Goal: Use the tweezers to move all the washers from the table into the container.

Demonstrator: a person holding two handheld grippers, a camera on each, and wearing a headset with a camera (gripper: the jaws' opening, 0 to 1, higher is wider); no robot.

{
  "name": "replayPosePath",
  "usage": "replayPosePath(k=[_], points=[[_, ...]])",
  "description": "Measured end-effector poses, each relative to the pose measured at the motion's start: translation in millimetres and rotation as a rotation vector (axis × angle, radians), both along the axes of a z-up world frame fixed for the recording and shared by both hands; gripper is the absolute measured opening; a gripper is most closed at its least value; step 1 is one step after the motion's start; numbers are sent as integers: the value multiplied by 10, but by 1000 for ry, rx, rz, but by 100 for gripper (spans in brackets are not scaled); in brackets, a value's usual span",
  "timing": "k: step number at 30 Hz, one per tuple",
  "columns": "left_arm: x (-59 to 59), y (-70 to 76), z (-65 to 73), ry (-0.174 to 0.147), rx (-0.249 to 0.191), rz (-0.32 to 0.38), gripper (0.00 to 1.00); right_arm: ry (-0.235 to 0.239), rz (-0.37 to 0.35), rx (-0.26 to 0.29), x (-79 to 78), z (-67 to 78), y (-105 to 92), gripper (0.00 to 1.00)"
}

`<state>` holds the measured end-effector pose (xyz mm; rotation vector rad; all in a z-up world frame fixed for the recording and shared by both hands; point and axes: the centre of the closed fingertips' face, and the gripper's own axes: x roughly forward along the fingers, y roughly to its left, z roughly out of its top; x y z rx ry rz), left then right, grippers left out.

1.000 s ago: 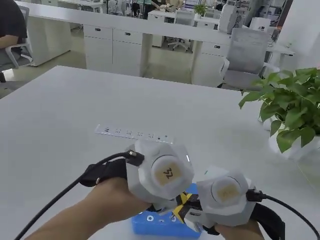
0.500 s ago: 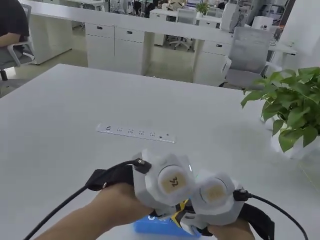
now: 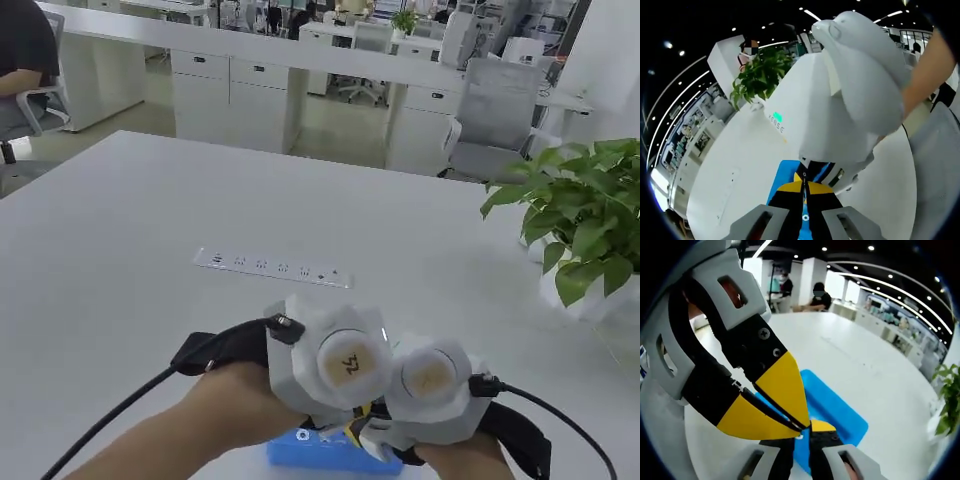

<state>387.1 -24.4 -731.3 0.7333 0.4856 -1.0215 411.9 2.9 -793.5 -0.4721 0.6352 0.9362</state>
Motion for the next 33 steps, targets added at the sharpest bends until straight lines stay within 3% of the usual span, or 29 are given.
replayPosePath(k=[3, 7, 10, 13, 22, 33], points=[[-38, -39, 262, -38, -55, 1, 0, -50, -15, 41, -20, 276, -44, 7], [-129, -102, 593, -47, -158, 2, 0, -108, -19, 91, -130, 614, -125, 7], [-196, -130, 726, -57, -188, -4, 0, -128, -21, 113, -231, 749, -179, 6], [-269, -182, 812, -44, -221, -17, 0, -126, -38, 154, -345, 841, -252, 7], [-509, -231, 740, -12, -225, -59, 0, -81, -49, 190, -605, 778, -321, 8], [-694, -179, 334, 52, -185, -66, 0, -2, -59, 177, -762, 354, -288, 10]])
